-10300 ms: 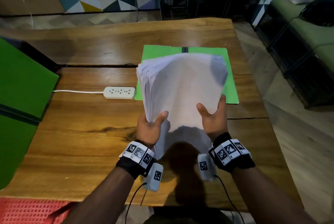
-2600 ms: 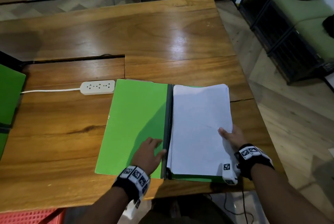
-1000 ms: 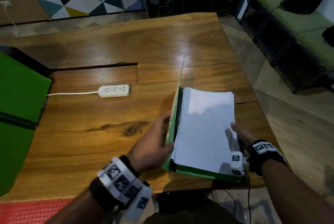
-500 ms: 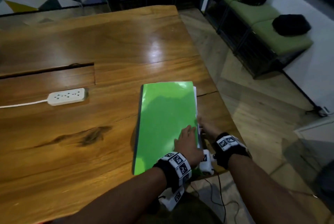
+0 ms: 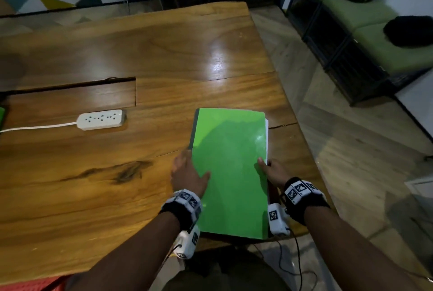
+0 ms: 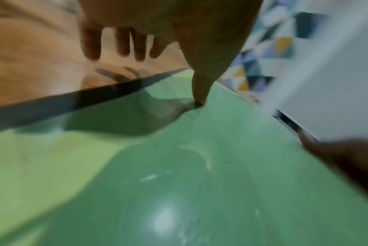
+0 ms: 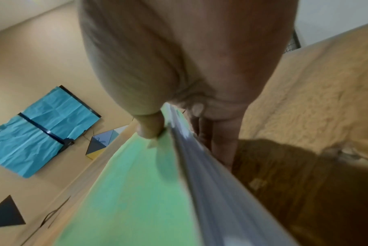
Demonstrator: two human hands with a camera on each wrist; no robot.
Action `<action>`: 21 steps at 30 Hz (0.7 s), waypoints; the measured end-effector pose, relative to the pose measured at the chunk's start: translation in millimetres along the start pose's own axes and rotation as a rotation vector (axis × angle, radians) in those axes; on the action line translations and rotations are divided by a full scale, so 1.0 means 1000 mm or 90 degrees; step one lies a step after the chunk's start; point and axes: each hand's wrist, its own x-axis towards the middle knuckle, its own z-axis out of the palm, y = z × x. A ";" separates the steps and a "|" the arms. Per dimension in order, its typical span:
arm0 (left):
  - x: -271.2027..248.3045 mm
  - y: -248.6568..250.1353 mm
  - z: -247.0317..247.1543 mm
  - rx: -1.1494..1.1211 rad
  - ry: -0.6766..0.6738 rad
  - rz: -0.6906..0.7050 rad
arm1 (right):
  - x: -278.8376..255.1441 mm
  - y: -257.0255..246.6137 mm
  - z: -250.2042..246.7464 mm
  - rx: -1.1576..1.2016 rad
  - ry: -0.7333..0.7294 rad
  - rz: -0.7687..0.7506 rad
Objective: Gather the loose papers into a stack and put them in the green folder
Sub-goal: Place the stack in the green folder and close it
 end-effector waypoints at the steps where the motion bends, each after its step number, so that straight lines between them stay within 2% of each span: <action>1: 0.005 -0.013 -0.004 -0.044 -0.016 -0.075 | 0.004 0.002 0.001 -0.008 0.002 -0.006; 2: 0.007 -0.021 -0.005 -0.086 -0.052 -0.121 | 0.007 0.002 0.003 -0.013 0.000 -0.006; 4: 0.009 -0.030 -0.005 -0.151 -0.108 -0.142 | 0.015 0.000 0.008 -0.029 0.001 -0.003; 7: 0.006 -0.046 -0.009 -0.114 -0.148 -0.184 | 0.009 -0.028 0.021 -0.058 -0.028 -0.020; 9: 0.005 -0.065 -0.022 -0.121 -0.122 -0.239 | 0.002 -0.053 0.037 -0.066 -0.071 -0.047; 11: 0.006 -0.093 -0.040 -0.187 -0.076 -0.296 | -0.004 -0.080 0.063 -0.084 -0.111 -0.088; 15: 0.007 -0.164 -0.086 -0.239 -0.017 -0.359 | 0.004 -0.124 0.137 -0.122 -0.190 -0.181; 18: 0.003 -0.211 -0.114 -0.236 0.024 -0.372 | -0.014 -0.167 0.183 -0.136 -0.249 -0.176; 21: 0.000 -0.244 -0.133 -0.207 0.048 -0.371 | -0.021 -0.191 0.223 -0.188 -0.256 -0.157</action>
